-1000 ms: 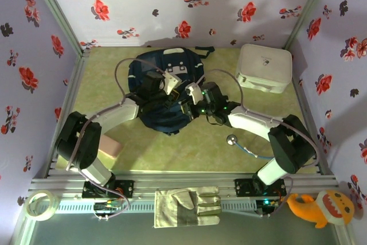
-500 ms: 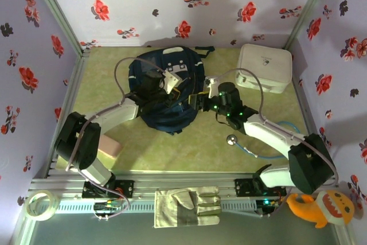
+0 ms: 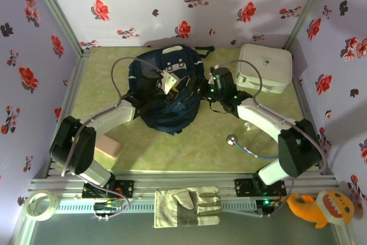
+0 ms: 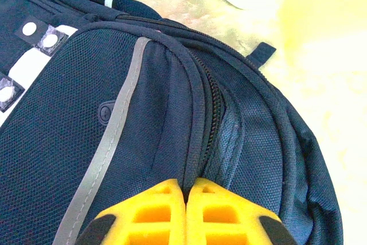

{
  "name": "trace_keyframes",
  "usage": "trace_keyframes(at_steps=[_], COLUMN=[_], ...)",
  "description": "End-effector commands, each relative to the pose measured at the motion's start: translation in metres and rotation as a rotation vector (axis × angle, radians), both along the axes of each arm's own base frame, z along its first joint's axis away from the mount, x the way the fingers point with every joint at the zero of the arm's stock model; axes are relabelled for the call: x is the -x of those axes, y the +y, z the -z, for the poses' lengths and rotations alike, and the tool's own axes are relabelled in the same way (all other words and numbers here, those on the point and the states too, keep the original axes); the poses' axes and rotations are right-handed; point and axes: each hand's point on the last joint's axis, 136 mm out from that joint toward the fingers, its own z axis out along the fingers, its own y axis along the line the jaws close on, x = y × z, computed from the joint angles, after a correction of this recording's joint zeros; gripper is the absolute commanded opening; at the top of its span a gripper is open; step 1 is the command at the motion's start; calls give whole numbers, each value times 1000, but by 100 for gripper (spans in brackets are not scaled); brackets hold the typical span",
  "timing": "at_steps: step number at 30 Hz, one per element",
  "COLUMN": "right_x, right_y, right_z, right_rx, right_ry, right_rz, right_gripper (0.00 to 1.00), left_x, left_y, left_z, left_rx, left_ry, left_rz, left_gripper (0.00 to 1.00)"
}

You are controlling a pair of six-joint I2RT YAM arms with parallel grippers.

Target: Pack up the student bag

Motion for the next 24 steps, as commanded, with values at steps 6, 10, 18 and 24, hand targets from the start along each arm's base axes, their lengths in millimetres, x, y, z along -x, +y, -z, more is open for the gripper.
trace_keyframes(at_steps=[6,10,18,24], right_x=[-22,-27,-27,-28], right_y=[37,43,44,46], right_z=[-4,-4,-3,-5], right_rx=[-196,-218,-244,-286], right_ry=[107,112,110,101], right_rz=[-32,-40,-41,-41], right_gripper=[65,65,67,68], left_x=[7,8,7,8], left_y=[-12,-10,-11,-10], left_z=[-48,-43,-39,-37], left_rx=[111,102,94,88], left_ry=[-122,-115,-109,-102], left_rz=[67,68,69,68], left_gripper=[0,0,0,0])
